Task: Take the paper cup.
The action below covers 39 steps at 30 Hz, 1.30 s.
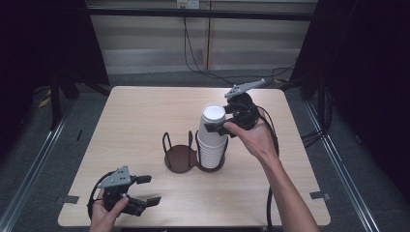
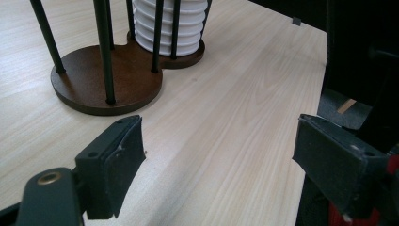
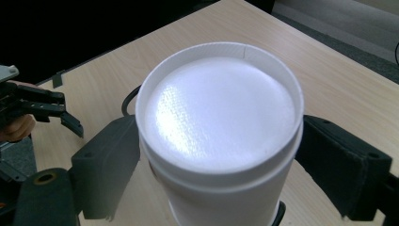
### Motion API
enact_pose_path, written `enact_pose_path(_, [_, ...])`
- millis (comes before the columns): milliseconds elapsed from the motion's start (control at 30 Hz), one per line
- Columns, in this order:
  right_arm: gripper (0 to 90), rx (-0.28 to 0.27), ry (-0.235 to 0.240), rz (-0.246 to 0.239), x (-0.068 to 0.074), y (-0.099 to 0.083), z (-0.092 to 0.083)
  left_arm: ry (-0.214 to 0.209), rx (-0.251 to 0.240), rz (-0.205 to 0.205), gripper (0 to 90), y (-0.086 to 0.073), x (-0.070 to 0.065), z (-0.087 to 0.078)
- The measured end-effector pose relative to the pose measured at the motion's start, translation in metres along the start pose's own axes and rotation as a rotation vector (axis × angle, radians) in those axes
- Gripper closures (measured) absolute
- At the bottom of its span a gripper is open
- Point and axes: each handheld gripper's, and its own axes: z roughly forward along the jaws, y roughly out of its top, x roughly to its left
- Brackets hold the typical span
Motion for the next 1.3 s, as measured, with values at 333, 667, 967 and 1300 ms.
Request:
enact_pose_path(333, [17.2, 0.011, -0.001, -0.003, 0.0012, 0.0029, 0.0089, -0.001, 0.004, -0.003, 16.4, -0.0003, 0.0002, 0.0003])
enact_pose_path(667, [21.5, 0.028, -0.006, -0.013, 0.0004, 0.0041, 0.0087, -0.004, 0.007, -0.001, 16.4, -0.0004, 0.0001, 0.0005])
enact_pose_path(967, [21.9, 0.035, -0.003, -0.017, -0.0003, 0.0055, 0.0085, -0.004, 0.007, -0.002, 16.4, -0.0004, 0.0003, 0.0003])
enact_pose_path(1300, [22.4, 0.033, -0.011, -0.023, 0.0018, 0.0086, 0.0048, -0.004, 0.007, -0.002, 16.4, -0.0005, 0.0001, 0.0003])
